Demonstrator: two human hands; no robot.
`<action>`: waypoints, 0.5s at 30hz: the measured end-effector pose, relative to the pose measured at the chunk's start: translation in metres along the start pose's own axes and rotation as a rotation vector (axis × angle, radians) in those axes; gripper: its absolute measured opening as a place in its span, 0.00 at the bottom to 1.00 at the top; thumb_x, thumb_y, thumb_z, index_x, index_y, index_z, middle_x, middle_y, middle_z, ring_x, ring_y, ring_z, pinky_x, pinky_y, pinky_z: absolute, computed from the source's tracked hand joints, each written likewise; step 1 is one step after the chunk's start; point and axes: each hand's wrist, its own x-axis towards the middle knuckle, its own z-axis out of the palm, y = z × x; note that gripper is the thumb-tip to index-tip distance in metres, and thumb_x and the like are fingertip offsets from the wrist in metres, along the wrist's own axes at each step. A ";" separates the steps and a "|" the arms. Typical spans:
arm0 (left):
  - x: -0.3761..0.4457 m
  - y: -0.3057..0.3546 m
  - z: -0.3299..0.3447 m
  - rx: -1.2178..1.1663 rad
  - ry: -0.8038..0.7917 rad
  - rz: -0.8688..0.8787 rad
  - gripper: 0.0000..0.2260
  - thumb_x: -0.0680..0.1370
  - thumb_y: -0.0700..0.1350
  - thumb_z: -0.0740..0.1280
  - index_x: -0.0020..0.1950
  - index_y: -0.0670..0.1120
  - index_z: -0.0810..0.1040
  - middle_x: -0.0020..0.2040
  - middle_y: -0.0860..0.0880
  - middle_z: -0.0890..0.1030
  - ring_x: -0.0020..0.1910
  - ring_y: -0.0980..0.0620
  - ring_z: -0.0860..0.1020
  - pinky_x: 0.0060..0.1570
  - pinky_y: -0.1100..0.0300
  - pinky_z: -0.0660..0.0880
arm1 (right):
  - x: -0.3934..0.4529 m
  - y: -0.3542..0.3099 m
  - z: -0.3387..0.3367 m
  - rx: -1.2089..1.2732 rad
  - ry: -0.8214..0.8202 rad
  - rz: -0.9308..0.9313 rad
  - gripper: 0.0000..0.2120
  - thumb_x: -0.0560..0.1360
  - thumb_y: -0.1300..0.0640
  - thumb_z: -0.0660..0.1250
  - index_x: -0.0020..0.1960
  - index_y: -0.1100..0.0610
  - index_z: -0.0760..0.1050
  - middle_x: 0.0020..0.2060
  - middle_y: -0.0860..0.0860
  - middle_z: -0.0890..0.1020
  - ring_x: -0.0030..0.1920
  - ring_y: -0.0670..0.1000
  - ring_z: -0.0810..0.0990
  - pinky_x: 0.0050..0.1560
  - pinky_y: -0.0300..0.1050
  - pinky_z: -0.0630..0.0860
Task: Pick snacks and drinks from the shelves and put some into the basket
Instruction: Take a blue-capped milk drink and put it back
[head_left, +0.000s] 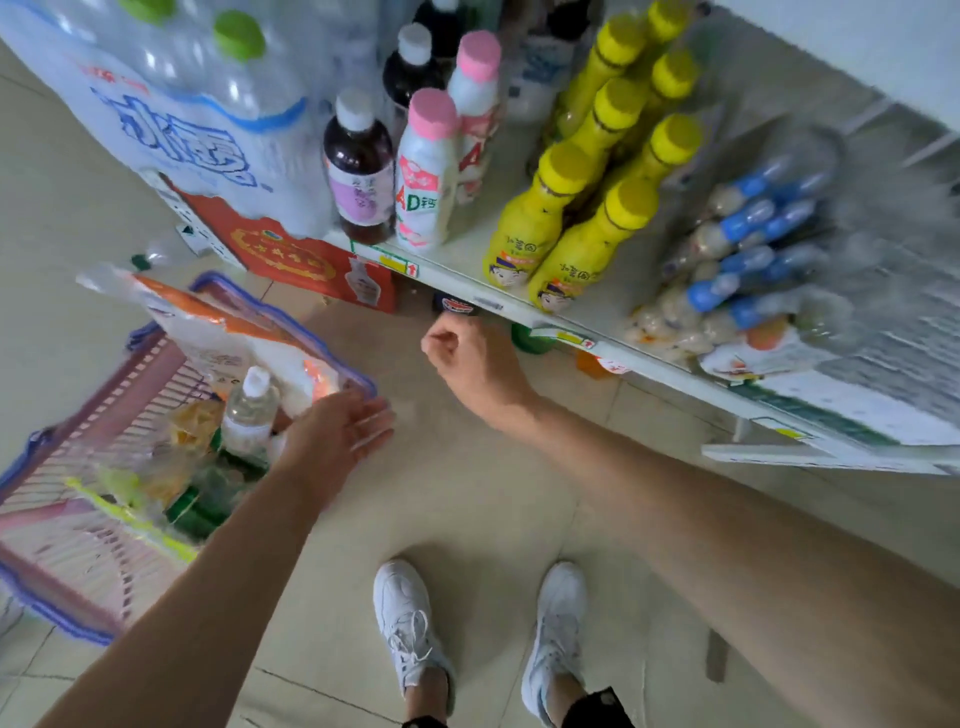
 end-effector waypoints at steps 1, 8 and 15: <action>-0.003 -0.004 0.015 0.008 -0.014 -0.019 0.07 0.82 0.39 0.58 0.52 0.42 0.75 0.46 0.45 0.80 0.41 0.50 0.80 0.47 0.55 0.78 | -0.006 0.011 -0.015 0.012 0.048 0.018 0.05 0.75 0.58 0.67 0.44 0.59 0.80 0.40 0.54 0.85 0.43 0.58 0.83 0.44 0.48 0.76; -0.031 -0.044 0.128 0.140 -0.296 -0.086 0.09 0.82 0.40 0.58 0.54 0.43 0.77 0.49 0.43 0.83 0.45 0.47 0.83 0.52 0.50 0.78 | -0.051 0.081 -0.117 0.051 0.457 0.065 0.09 0.76 0.56 0.63 0.46 0.59 0.79 0.41 0.56 0.84 0.42 0.56 0.82 0.44 0.47 0.76; -0.042 -0.059 0.225 0.140 -0.417 -0.031 0.15 0.83 0.41 0.58 0.70 0.48 0.71 0.59 0.51 0.76 0.59 0.47 0.78 0.57 0.51 0.73 | -0.044 0.130 -0.199 -0.074 0.661 0.094 0.20 0.73 0.56 0.61 0.63 0.61 0.73 0.56 0.60 0.75 0.49 0.62 0.77 0.50 0.56 0.75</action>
